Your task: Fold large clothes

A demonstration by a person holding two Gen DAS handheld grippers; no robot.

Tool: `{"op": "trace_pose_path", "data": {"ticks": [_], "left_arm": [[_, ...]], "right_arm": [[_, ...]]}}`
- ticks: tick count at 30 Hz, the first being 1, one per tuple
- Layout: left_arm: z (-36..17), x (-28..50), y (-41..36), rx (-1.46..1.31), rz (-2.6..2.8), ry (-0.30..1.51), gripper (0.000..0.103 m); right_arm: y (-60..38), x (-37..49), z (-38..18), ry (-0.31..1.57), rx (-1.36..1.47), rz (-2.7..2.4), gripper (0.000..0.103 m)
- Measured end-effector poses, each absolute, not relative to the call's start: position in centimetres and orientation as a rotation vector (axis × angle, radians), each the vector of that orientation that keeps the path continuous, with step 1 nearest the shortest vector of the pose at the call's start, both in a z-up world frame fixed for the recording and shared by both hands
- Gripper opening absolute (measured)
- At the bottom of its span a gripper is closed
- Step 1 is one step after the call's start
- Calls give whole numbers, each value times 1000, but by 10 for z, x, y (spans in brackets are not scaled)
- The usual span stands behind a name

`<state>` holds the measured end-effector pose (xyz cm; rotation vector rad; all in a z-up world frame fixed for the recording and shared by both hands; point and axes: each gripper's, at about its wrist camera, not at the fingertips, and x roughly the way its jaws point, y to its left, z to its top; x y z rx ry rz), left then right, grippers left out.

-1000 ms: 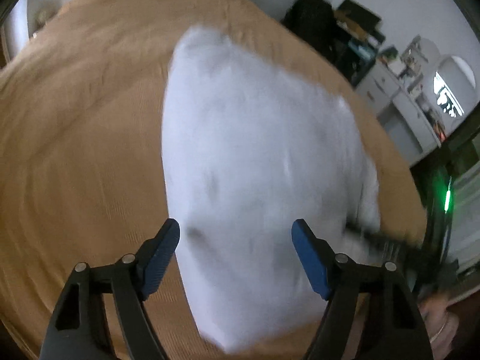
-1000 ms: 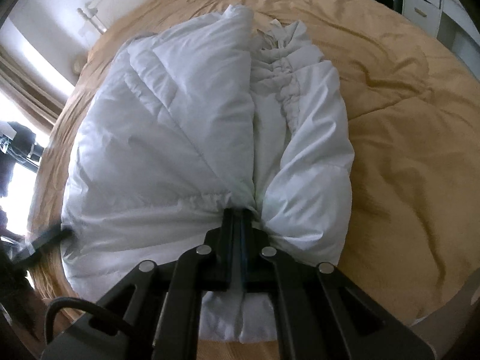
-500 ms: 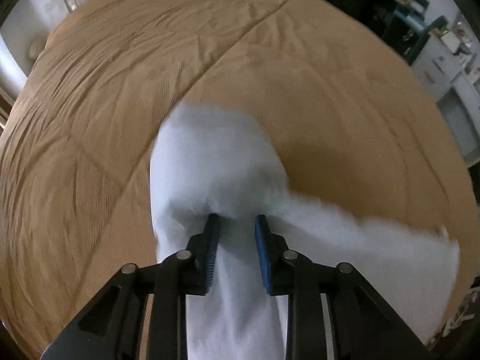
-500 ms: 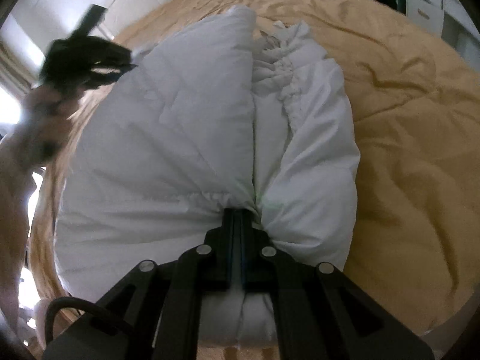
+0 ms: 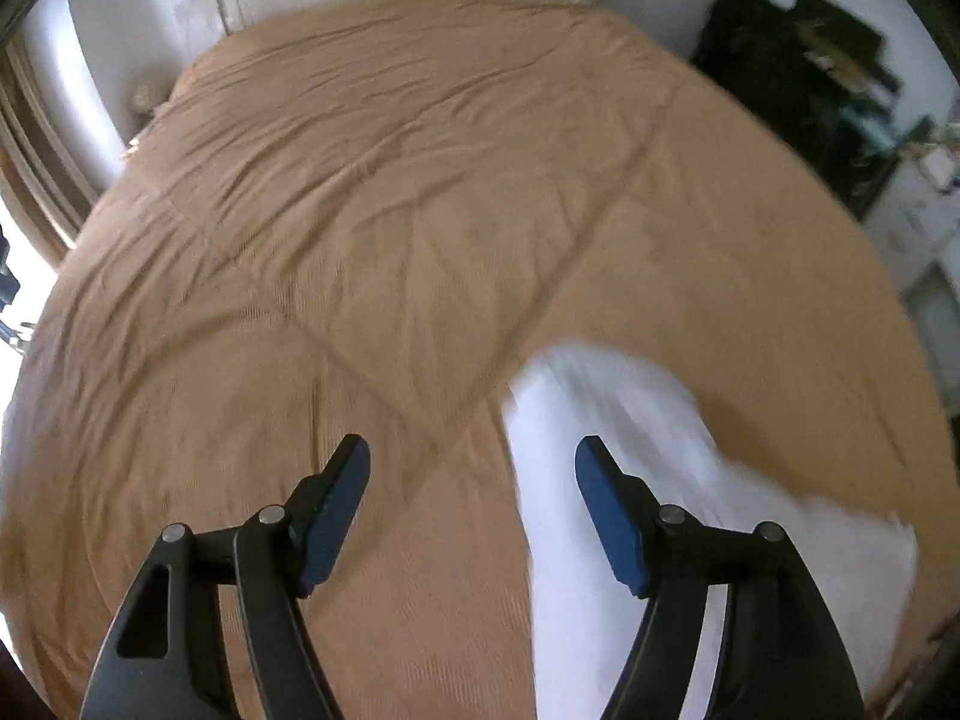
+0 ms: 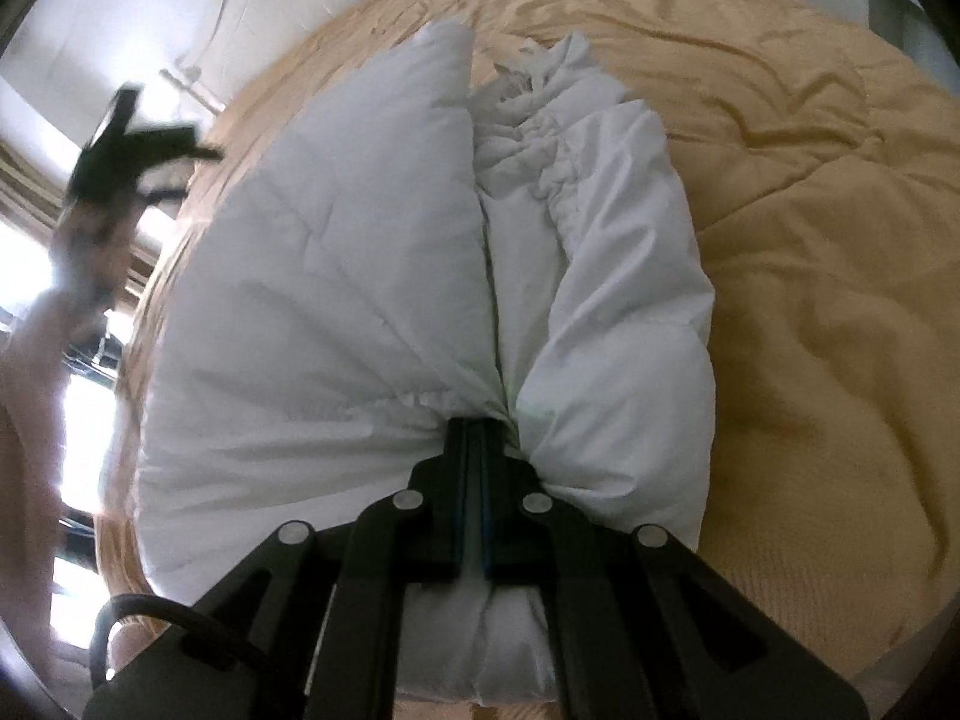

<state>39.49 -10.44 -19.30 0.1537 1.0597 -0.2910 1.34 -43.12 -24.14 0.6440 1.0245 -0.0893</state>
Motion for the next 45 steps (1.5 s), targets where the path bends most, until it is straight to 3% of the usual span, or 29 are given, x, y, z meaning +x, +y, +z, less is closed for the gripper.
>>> {"op": "trace_pose_path", "data": {"ticks": [2,5,10,14,16,19,21,23,25,26,35,38,41,43,45], "left_arm": [[-185,342,-105,158,-368,1024,71],[-190,239,-113,186,-510,969,81],[-246,144,-121,198,-569,1077,81],[-252,130,-109,83,-562,1111,84],[-256,134,-103,35,-565,1139,89],[-263,138,-97,-35,-585,1191,90],[-254,138,-99,-5,-568,1163,90],[-251,143,-100,14,-556,1150,90],[-252,147,-102,26,-557,1148,90],[-251,146,-105,30,-559,1149,90],[-257,154,-83,-58,-566,1196,89],[-229,162,-74,-17,-515,1091,89],[-214,194,-58,-39,-490,1050,92],[-221,233,-51,-76,-453,1078,92],[-233,265,-48,-126,-446,1117,92]], "right_arm": [[-428,10,-228,1016,641,-106,8],[-412,-1,-198,969,570,-138,20],[-384,-9,-166,942,448,-137,22],[-363,-11,-147,915,452,-33,25],[-366,-7,-174,1006,444,-121,38],[-382,-8,-214,1073,487,-152,31],[-390,-14,-205,1060,540,-159,29],[-399,-26,-187,1008,608,-186,40],[-405,-37,-176,971,627,-253,93],[-407,-41,-175,949,636,-270,95],[-418,-38,-257,1023,970,-126,96],[-426,-36,-267,988,1069,-64,96],[-428,-29,-271,969,1063,-65,81],[-429,-32,-271,956,1069,-62,63],[-426,-36,-270,954,1080,-57,58]]}}
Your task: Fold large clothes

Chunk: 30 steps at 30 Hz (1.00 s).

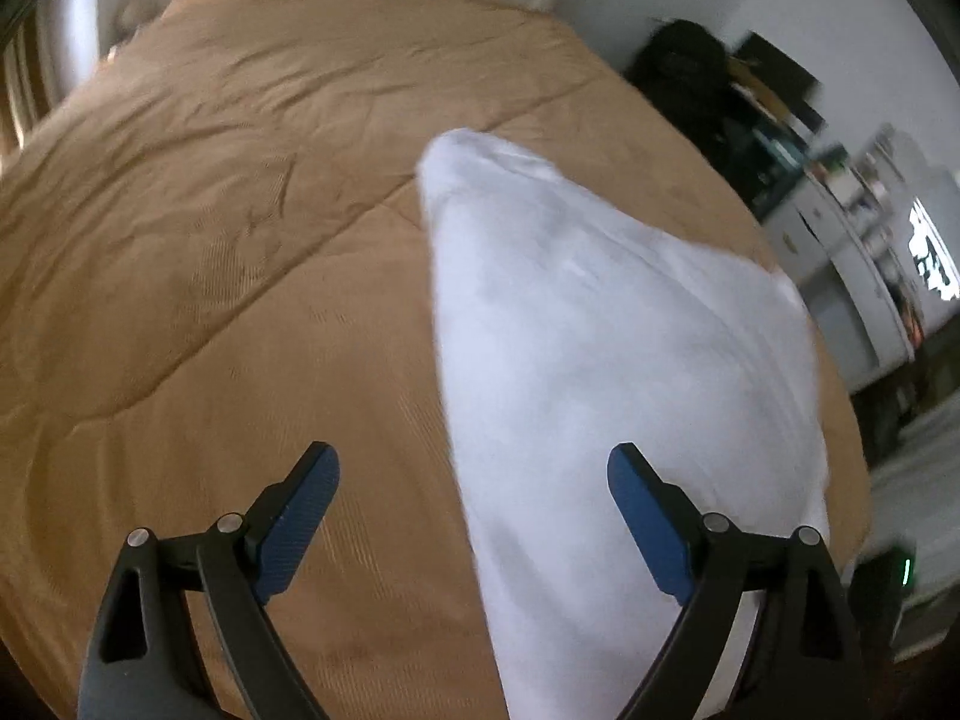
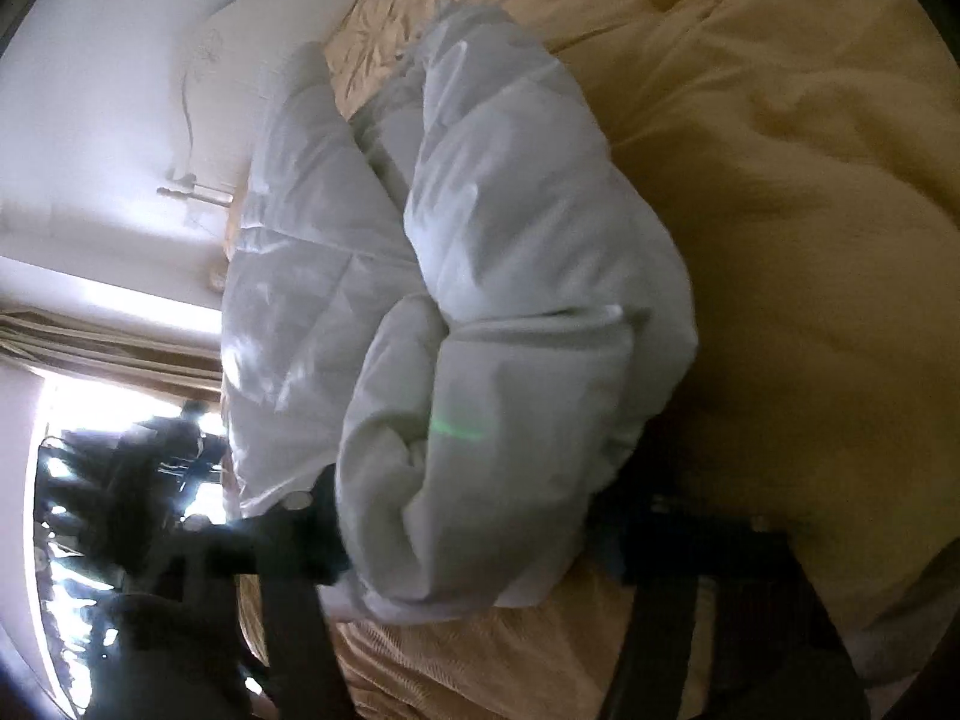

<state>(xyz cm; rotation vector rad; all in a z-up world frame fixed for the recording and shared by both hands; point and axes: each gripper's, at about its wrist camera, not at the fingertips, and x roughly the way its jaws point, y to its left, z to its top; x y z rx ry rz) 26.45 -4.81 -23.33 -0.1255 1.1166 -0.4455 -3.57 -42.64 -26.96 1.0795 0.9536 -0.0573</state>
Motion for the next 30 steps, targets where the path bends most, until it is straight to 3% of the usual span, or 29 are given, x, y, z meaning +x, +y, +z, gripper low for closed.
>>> {"op": "trace_pose_path", "data": {"ticks": [5,10,14,15,18,22,24,30], "left_arm": [[-268,336,-69,-261,-565,1208,92],[-298,383,-90,-372,-636,1284,102],[-336,411,-99,-549,-686,1418,103],[-345,413,-100,-609,-696,1439,100],[-342,408,-106,-545,-664,1381,74],[-323,401,-97,-537,-646,1337,39],[-314,398,-84,-599,-644,1327,34],[-243,413,-11,-584,-619,1219,35]], "right_arm": [[-415,-35,-262,977,1044,-66,57],[-409,-27,-260,987,1025,-56,58],[-410,-22,-265,981,1047,-42,58],[-411,-26,-267,982,1047,-40,58],[-415,-27,-269,983,1029,-36,57],[-413,-30,-252,960,987,-9,37],[-407,-29,-235,944,965,-1,34],[-368,0,-193,897,883,80,33]]}}
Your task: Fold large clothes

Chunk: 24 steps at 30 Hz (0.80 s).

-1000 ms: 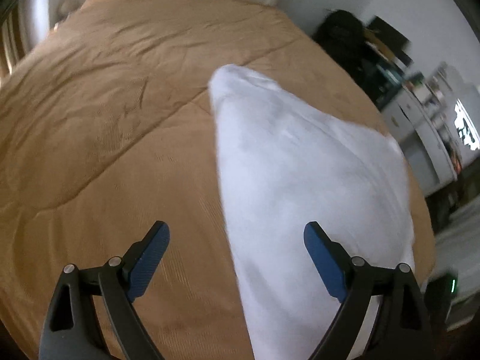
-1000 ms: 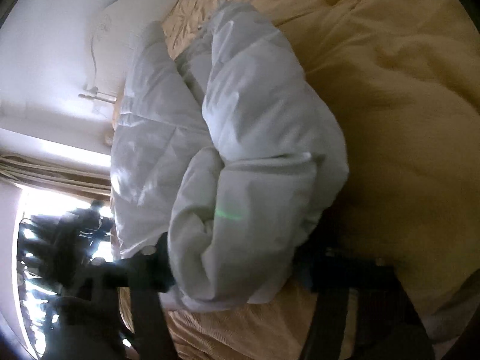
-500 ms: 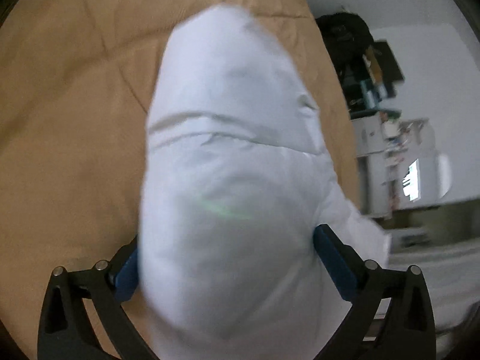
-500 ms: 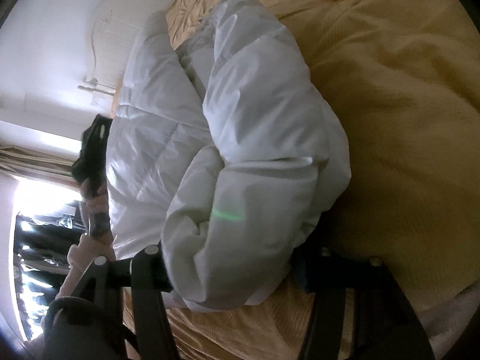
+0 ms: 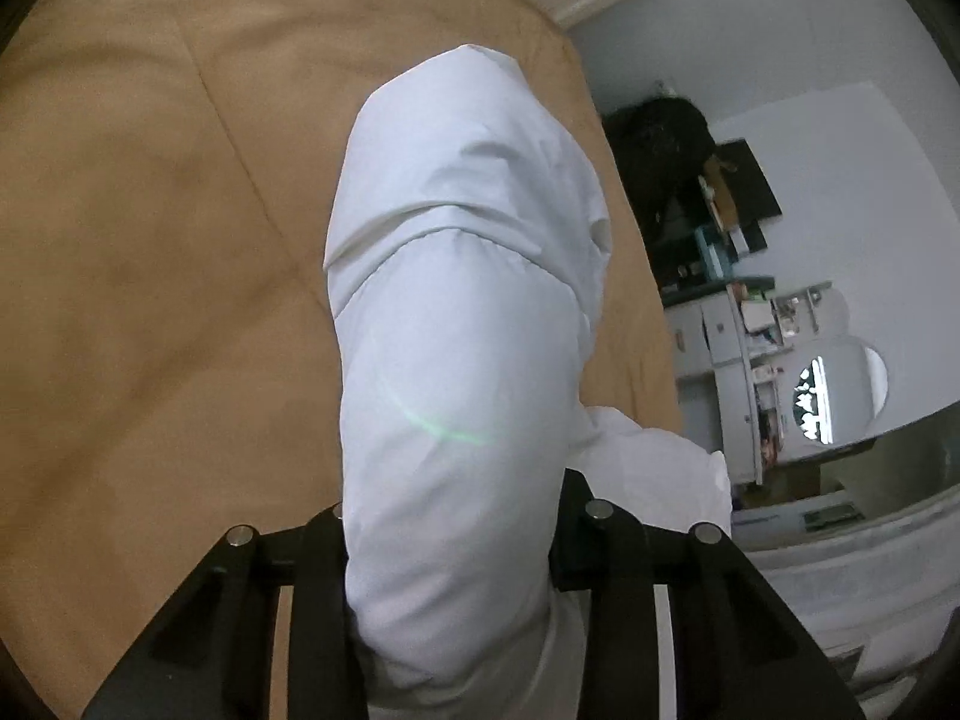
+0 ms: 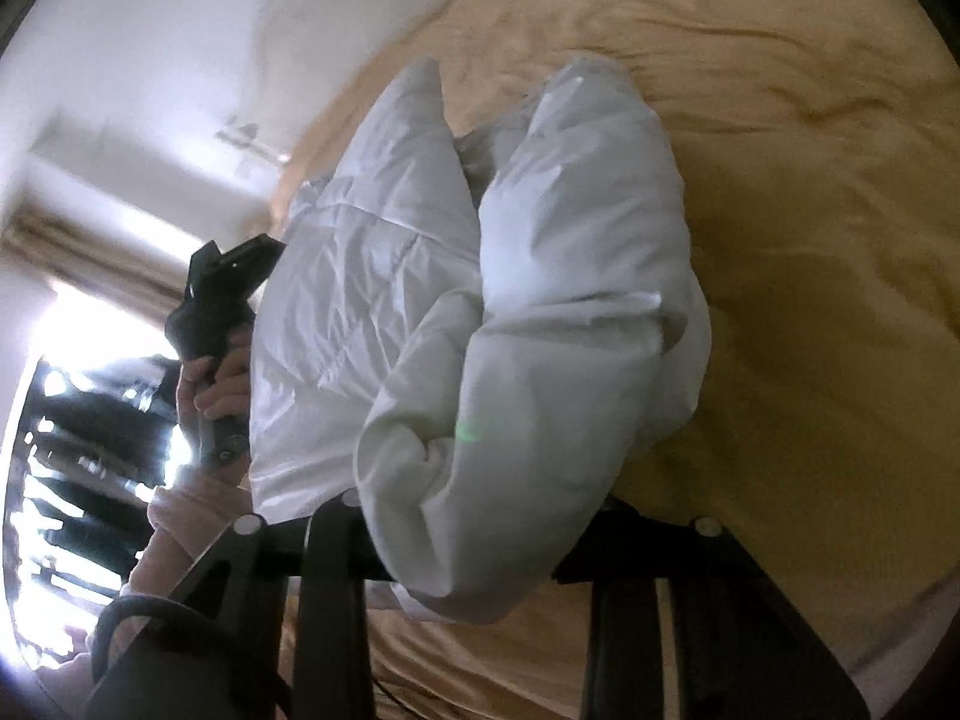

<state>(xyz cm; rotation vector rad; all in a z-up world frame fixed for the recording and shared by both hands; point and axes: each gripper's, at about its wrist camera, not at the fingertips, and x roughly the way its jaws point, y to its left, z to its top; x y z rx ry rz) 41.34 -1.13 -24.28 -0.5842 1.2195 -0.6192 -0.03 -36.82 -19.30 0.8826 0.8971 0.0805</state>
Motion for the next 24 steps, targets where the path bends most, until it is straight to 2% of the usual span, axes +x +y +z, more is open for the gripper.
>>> {"op": "trace_pose_path", "data": {"ticks": [3,6,8,10,13,16,19,20,21,24], "left_arm": [[-225,433,34,-503,-517,1219,37],[-242,457,66,-427,-386,1271,40],[-276,468,83,-439,-322,1332,51],[-309,471,100,-530,-297,1365,69],[-314,473,110,-559,-309,1355,74],[-283,471,132,-503,-291,1316,69],[-233,458,150,-434,-265,1217,70],[-210,446,151,-396,-260,1181,71],[-194,436,148,-369,-258,1158,71],[-154,375,135,-249,-297,1094,71]], "right_arm": [[-335,33,-192,899,874,141,33],[-303,69,-207,941,867,163,33],[-284,90,-233,1008,874,147,34],[-270,99,-255,1054,845,124,42],[-268,99,-264,1061,838,111,48],[-271,100,-267,1086,844,104,52],[-282,99,-269,1087,855,94,56],[-283,99,-270,1086,867,90,58],[-281,101,-269,1090,867,83,64],[-293,95,-274,1099,884,92,65]]}}
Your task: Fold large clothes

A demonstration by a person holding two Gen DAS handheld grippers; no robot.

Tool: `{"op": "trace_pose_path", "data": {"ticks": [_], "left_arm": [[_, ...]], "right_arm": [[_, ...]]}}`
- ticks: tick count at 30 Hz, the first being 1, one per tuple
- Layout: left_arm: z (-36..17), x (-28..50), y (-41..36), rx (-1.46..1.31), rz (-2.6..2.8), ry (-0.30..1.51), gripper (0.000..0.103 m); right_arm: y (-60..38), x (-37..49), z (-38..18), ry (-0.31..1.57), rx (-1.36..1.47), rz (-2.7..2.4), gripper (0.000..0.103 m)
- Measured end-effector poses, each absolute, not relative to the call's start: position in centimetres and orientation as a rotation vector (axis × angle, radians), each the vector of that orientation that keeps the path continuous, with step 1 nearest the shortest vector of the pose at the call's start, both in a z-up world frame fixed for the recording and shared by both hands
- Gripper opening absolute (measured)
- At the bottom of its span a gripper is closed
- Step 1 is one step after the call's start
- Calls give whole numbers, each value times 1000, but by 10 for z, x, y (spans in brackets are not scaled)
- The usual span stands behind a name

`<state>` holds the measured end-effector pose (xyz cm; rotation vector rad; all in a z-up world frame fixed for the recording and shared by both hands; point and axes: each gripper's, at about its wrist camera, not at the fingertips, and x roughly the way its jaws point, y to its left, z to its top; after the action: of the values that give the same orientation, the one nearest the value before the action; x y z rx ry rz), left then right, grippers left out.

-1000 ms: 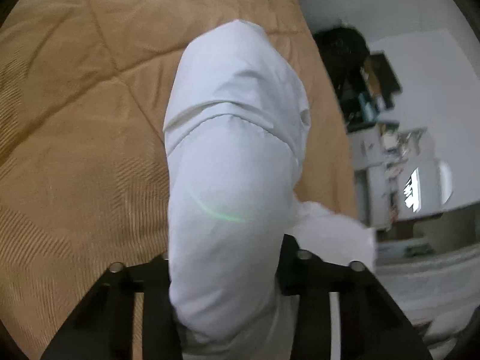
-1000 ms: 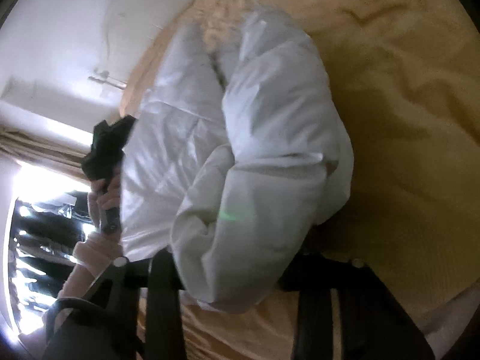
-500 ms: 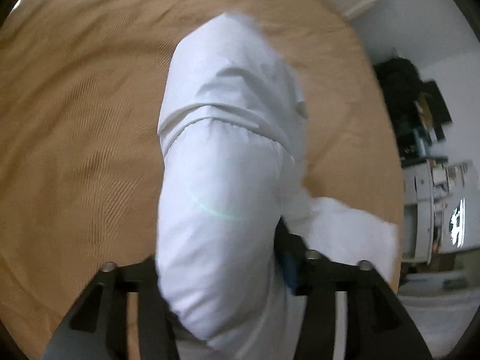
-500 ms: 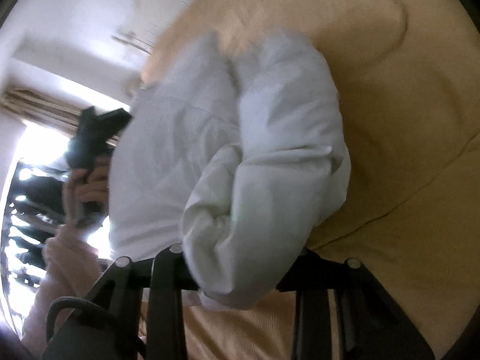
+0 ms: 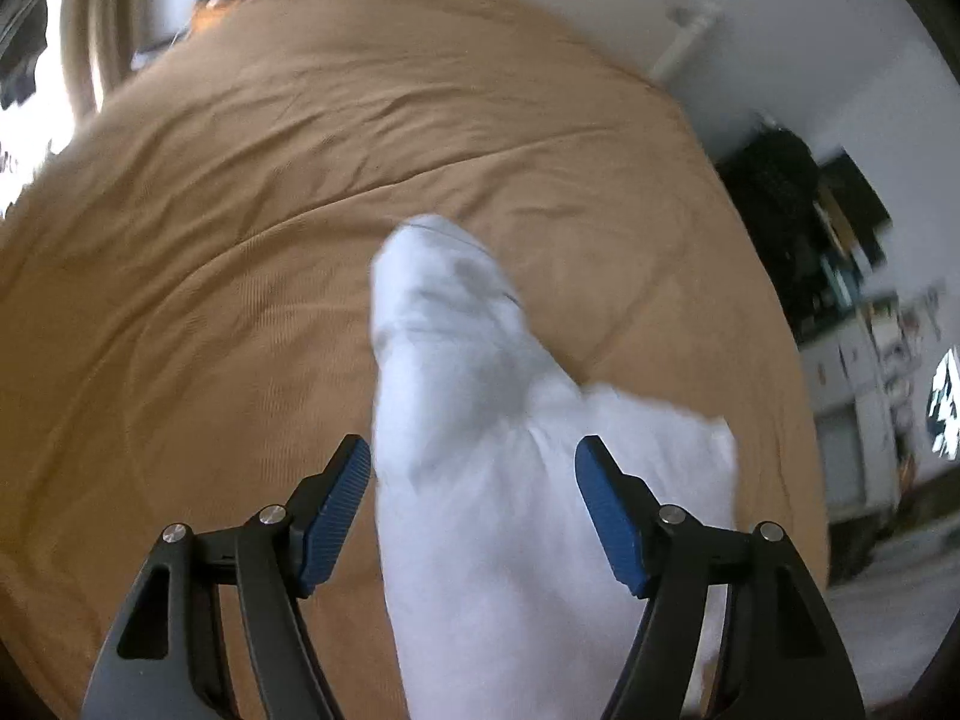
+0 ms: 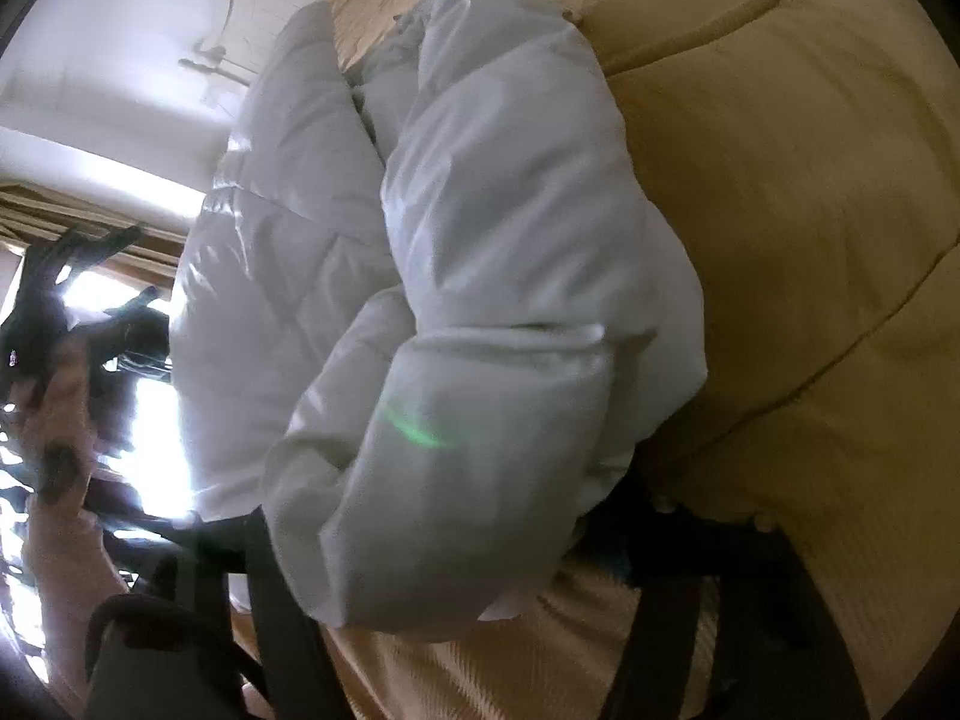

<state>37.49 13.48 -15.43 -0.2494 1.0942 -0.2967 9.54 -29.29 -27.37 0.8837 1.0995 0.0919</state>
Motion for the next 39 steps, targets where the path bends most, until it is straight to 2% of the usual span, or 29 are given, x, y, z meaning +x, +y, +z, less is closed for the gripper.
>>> {"op": "trace_pose_path", "data": {"ticks": [5,7,9,10,11,15,18,20,22,24,26,29,30,34,35,37,39], "left_arm": [[-156,278,80,-38,-183,1005,71],[-176,245,66,22,-139,986,71],[-208,220,51,52,-147,1040,72],[-230,212,46,45,-146,1075,72],[-239,206,46,36,-123,1036,73],[-244,206,47,10,-108,1021,78],[-247,217,52,-48,-121,1059,78],[-247,214,53,-54,-115,1057,79],[-250,212,47,-46,-107,1052,79],[-251,205,41,-24,-108,1046,79],[-250,201,40,-11,-113,1048,79],[-252,200,44,-22,-131,1061,82],[-253,201,44,-28,-138,1066,86],[-253,202,50,-83,-209,1107,90],[-246,203,55,-114,-217,1113,87],[-230,209,67,-192,-219,1110,73],[-216,222,73,-213,-212,1075,70]], "right_arm": [[-296,90,-252,1113,811,78,66],[-293,90,-242,1129,766,73,66],[-293,88,-232,1137,733,65,66],[-294,87,-225,1140,721,62,66],[-294,85,-217,1145,705,54,66],[-299,73,-178,1133,585,2,66],[-301,67,-130,1020,542,10,64],[-291,83,-101,942,496,72,54],[-275,117,-88,916,420,127,33],[-265,153,-91,944,398,164,26],[-248,193,-99,979,397,247,25],[-228,243,-141,1090,294,182,20],[-229,256,-158,1137,260,140,2],[-253,272,-199,1223,229,44,0],[-256,270,-200,1219,216,25,0],[-261,262,-196,1200,175,1,0],[-262,250,-184,1170,156,-6,0]]}}
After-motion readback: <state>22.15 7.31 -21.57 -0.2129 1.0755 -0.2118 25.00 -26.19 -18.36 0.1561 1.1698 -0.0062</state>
